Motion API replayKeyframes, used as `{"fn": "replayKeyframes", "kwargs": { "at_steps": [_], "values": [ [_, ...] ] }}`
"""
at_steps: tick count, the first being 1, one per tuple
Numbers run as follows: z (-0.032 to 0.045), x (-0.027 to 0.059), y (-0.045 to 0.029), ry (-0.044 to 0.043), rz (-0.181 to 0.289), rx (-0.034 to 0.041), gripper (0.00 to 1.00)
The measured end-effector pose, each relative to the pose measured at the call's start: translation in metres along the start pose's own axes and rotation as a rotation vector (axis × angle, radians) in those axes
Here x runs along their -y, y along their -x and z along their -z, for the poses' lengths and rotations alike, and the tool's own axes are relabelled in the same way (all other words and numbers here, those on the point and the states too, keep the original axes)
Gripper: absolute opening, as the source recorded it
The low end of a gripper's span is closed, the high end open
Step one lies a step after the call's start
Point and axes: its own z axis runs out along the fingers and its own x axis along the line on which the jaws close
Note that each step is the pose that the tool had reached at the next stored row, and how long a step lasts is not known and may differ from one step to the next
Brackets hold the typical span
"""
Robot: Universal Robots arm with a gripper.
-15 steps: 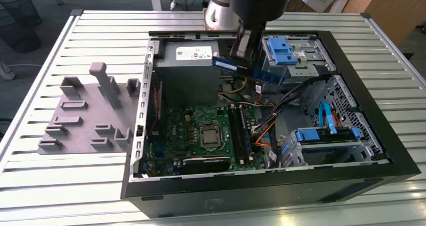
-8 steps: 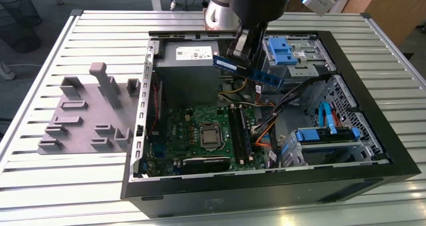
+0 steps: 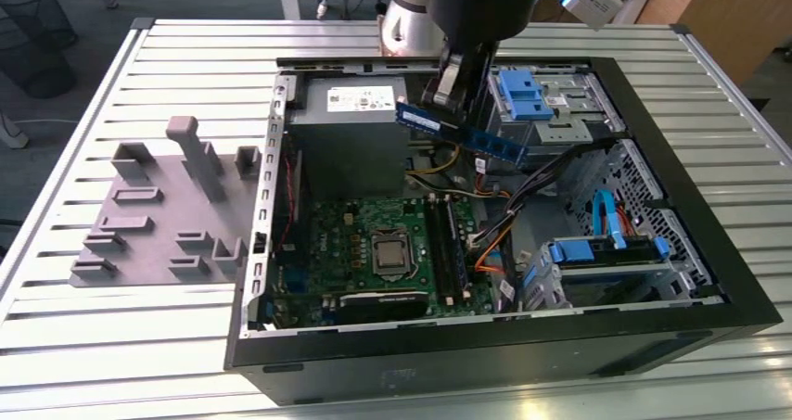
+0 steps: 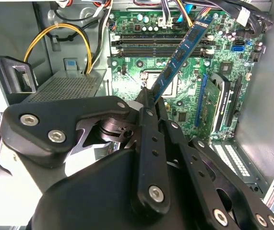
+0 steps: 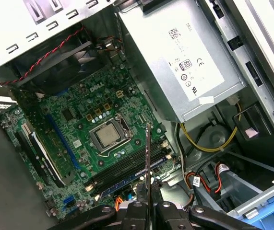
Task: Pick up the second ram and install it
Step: 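Insert the second ram into the second slot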
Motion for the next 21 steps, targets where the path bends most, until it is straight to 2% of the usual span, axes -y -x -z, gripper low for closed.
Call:
{"fn": "replayKeyframes", "kwargs": {
  "at_steps": [5,9,21],
  "values": [
    [0.0000,0.0000,0.0000,-0.0003,-0.018,-0.0001,0.14],
    [-0.0001,0.0000,0.0000,-0.0009,-0.059,0.0000,0.14],
    [-0.0007,0.0000,0.0000,-0.0039,-0.250,-0.0001,0.14]
  ]
}}
